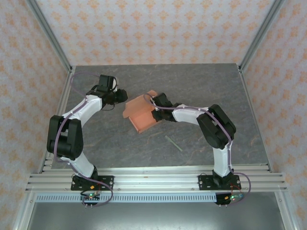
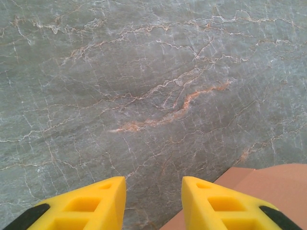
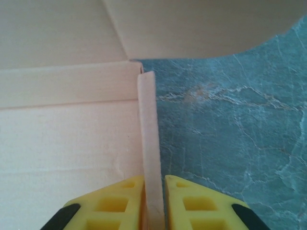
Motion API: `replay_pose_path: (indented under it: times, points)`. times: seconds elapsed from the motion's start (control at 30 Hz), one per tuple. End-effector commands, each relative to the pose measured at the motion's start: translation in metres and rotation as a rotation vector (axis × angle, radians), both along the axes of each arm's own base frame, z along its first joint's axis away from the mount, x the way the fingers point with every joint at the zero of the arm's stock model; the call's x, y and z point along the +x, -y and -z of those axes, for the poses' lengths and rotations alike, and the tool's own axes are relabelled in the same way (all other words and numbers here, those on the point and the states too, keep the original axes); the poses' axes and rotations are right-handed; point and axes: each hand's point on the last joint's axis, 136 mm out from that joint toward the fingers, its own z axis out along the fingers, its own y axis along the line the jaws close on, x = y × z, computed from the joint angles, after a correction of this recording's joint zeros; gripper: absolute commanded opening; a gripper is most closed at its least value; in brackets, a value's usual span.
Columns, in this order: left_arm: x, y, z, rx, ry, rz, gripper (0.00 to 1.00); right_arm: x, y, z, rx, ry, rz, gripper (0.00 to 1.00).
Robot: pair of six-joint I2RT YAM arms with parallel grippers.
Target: Fold the paper box
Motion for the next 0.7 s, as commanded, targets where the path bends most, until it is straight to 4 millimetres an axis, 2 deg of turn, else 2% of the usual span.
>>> replay_pose_path:
  times: [0.0,0.47,0.67]
  points:
    - [-0.005,-0.007,-0.011,0.028,0.022,-0.003,0.36,0.002,0.015,0.004,-0.104,0.024,0.038,0.15]
    - [-0.012,-0.007,-0.013,0.020,0.026,0.003,0.35,0.005,0.039,0.008,-0.236,0.035,0.133,0.07]
    - [-0.016,-0.004,-0.013,0.009,0.024,0.012,0.35,0.007,0.046,0.004,-0.247,0.041,0.183,0.09]
